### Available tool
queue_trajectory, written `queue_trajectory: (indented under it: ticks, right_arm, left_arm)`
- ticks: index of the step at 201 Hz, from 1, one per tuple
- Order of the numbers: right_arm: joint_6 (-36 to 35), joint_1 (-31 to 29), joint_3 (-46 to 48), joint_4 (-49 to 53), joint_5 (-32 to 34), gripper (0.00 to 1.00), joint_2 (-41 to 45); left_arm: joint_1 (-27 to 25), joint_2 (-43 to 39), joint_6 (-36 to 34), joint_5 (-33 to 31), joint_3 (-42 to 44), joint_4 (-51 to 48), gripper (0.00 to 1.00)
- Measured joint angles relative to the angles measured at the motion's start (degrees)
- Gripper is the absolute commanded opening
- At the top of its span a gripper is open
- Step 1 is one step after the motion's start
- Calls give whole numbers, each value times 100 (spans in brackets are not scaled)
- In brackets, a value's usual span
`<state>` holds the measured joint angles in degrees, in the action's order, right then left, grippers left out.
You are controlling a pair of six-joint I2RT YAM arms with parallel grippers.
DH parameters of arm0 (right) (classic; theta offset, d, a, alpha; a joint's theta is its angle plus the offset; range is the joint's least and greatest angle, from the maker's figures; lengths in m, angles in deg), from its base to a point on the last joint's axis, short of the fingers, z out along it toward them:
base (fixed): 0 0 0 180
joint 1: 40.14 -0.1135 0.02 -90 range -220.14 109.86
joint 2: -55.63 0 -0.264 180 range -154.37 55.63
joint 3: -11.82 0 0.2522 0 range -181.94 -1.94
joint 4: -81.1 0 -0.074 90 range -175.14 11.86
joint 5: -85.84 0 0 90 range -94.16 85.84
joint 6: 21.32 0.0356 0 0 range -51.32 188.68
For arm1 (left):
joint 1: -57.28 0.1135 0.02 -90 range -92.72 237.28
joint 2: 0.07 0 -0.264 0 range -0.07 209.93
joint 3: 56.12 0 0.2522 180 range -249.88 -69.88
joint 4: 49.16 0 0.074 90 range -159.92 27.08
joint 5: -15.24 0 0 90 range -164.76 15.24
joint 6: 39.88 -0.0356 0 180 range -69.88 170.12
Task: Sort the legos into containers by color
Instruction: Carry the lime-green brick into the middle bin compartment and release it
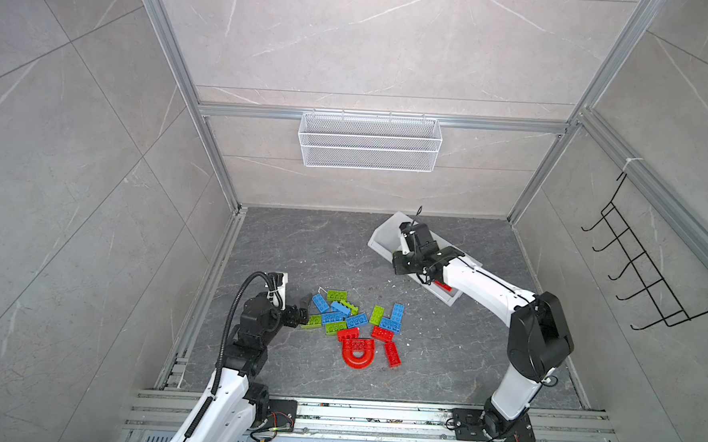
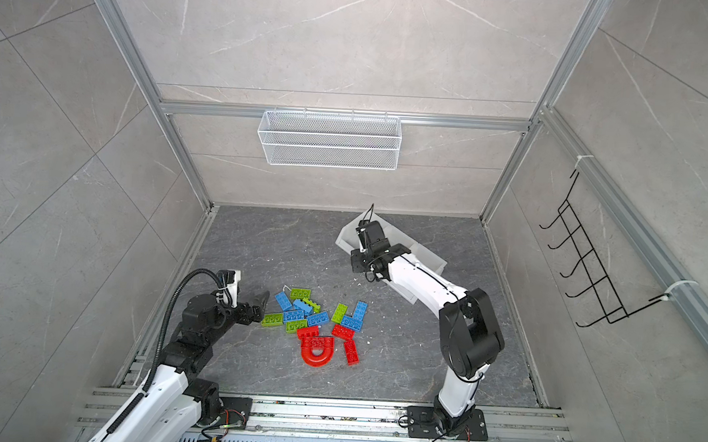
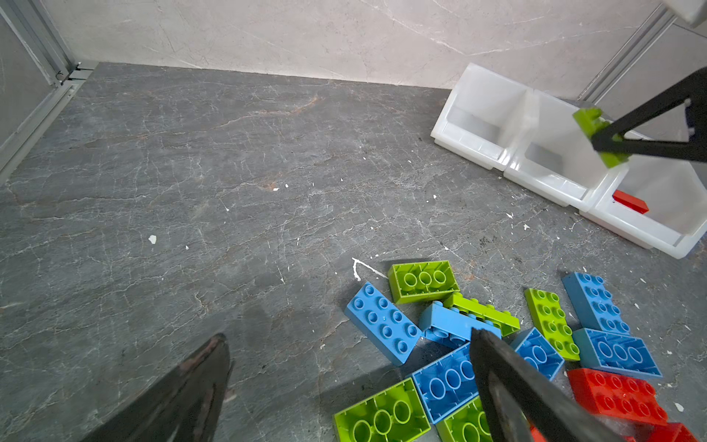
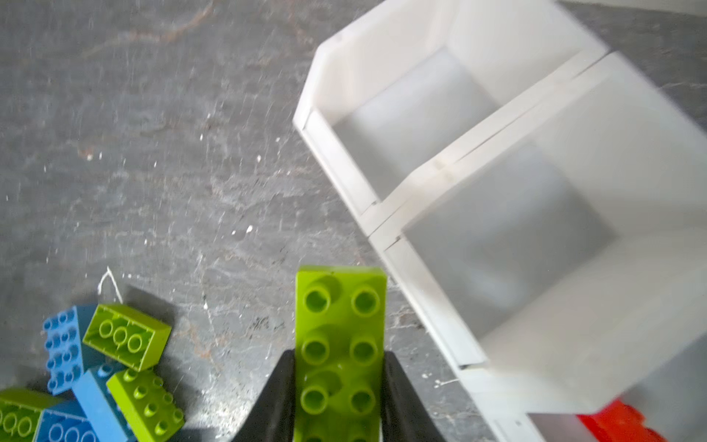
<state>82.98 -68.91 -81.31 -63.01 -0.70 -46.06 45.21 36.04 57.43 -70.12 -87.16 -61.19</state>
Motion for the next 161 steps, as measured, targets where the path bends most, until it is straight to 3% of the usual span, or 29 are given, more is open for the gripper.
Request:
queue_trajectory:
  ticks: [45,109,140,161]
  right_arm:
    - [-133,752,-39,-223,-199,23,-92]
    - [-232,946,-463,-249,-306,24,-960]
    - [-140,1067,-463,-258,-304,57,-1058]
    - [-127,1108,-470,-273,-299,64,-1056]
  left_arm:
    - [0,-81,-2,-2,7,0,100]
    - [0,-85,-2,-2,7,0,100]
    - [0,-85,0,-2,7,-2,100]
    - [0,-92,-2,-2,7,-2,100]
